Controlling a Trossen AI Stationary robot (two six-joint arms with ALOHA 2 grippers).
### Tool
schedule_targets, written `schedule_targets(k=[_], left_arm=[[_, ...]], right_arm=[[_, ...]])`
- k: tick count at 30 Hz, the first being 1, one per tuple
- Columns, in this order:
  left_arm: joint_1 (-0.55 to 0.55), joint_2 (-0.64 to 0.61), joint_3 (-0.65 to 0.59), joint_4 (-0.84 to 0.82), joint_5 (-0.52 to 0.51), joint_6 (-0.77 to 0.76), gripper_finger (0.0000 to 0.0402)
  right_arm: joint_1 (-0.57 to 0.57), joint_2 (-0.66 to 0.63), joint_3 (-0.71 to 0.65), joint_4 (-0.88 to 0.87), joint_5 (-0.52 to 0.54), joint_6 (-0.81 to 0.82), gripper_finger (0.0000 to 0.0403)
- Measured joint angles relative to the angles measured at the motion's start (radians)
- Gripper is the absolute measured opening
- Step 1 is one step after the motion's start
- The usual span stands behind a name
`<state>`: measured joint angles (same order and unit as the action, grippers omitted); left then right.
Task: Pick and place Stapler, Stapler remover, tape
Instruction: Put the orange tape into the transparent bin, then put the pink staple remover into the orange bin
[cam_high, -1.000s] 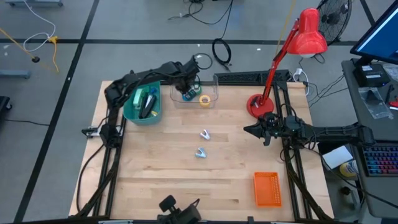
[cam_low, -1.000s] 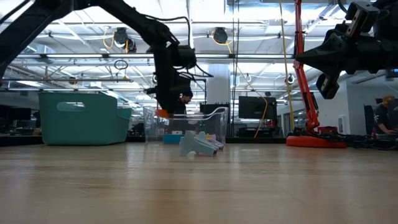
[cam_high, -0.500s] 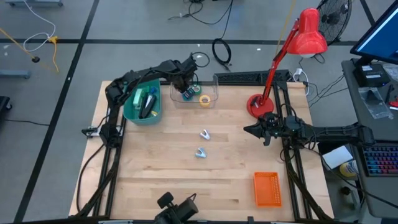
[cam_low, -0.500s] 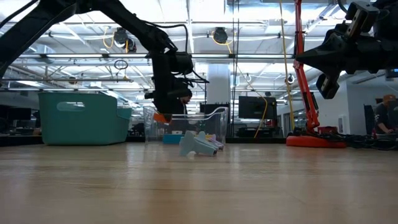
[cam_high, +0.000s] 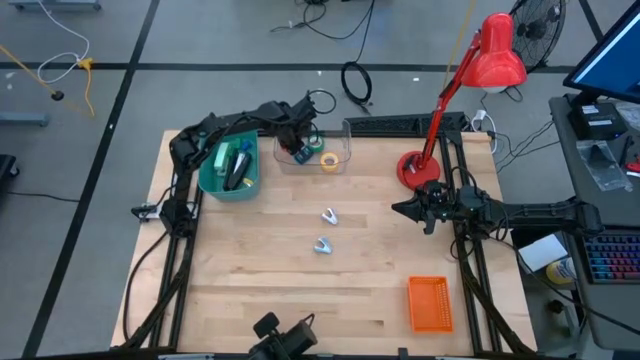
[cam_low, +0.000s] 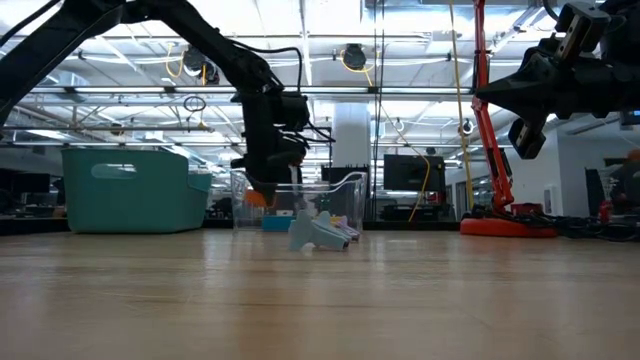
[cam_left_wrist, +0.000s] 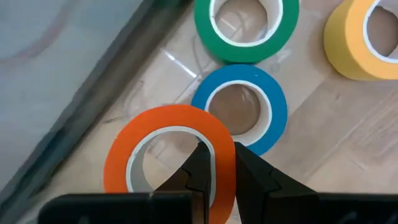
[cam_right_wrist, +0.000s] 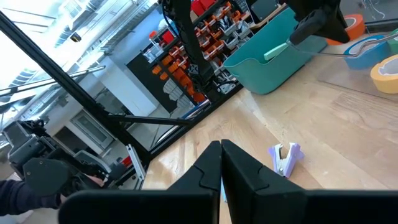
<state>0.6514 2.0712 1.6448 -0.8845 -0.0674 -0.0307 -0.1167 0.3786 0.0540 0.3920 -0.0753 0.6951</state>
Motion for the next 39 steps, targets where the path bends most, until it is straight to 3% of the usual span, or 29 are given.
schedule_targets(k=[25,34,39], left_arm=[[0.0,0.0,-0.038,0.022,0.02,-0.019,0.0086],[-0.001,-0.029,-0.038,0.015,0.04,-0.035,0.0193],[-0.006,-0.113,-0.038,0.012,0.042,-0.046,0.024]], right_arm=[[0.0,0.0,0.0,0.0,0.0,0.029,0.0004],[0.0,0.0,0.0,0.0,0.0,0.052,0.0004],[0.0,0.0,0.0,0.0,0.0,0.052,0.0004]])
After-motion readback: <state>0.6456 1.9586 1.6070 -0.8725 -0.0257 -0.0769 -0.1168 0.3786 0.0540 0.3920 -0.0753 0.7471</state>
